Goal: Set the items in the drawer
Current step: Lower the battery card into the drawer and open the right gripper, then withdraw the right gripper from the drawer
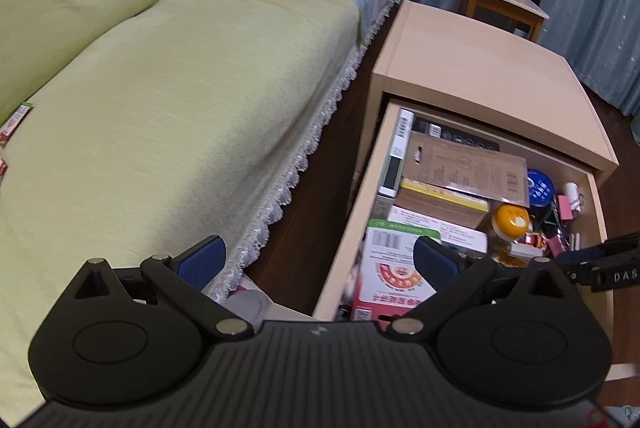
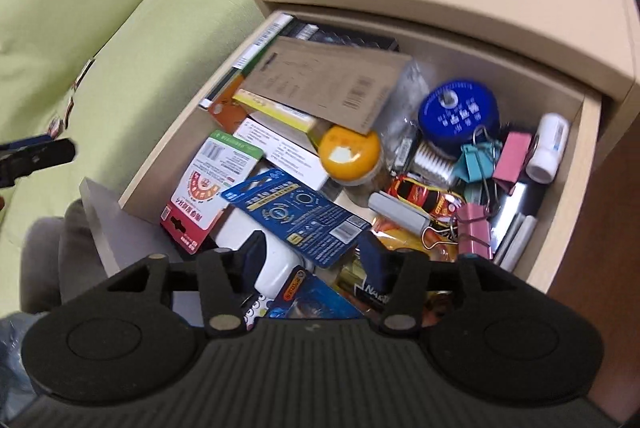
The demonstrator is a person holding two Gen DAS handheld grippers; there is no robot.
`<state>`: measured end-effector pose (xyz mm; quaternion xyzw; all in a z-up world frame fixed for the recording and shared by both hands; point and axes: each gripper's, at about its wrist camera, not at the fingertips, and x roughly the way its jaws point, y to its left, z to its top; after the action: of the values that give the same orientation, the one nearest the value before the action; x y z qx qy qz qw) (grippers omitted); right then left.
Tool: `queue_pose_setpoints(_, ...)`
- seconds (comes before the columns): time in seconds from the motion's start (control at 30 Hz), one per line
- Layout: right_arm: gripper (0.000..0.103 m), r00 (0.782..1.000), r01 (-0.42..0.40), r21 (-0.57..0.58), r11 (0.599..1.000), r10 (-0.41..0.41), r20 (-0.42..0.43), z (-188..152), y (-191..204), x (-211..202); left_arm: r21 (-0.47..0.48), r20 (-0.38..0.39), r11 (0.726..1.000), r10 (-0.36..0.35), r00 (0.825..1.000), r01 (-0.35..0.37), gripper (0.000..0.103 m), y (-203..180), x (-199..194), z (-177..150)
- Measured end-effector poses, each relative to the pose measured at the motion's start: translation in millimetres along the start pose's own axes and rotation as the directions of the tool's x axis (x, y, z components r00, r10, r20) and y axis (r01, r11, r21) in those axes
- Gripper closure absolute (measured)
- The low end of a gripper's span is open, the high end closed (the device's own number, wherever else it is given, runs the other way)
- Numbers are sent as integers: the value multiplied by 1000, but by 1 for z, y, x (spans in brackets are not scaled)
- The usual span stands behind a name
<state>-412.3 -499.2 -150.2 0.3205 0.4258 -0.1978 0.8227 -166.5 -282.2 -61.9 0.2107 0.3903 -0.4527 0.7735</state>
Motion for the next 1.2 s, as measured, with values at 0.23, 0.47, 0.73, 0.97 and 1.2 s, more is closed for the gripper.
queue_pose_setpoints(0.23, 52, 996, 61, 29, 998, -63, 58, -26, 12, -19, 47, -20, 998, -49, 999, 50, 2, -16, 2, -6)
queue_pose_setpoints(0.47, 47, 979, 130, 35, 991, -134, 151, -52, 22, -48, 115, -18, 991, -59, 998, 61, 2, -33, 1, -12)
queue_pose_setpoints(0.73, 42, 964, 156, 57, 986, -165, 209, -74, 24, -71, 198, 6, 978, -73, 997, 70, 2, -54, -8, -19)
queue_pose_setpoints(0.97, 40, 952, 169, 56, 984, -177, 248, -84, 23, -85, 259, 13, 963, -81, 997, 75, 2, -73, -13, -23)
queue_pose_setpoints(1.2, 37, 939, 187, 77, 979, -202, 279, -94, 16, -96, 325, 11, 940, -111, 994, 102, 2, -100, -16, -29)
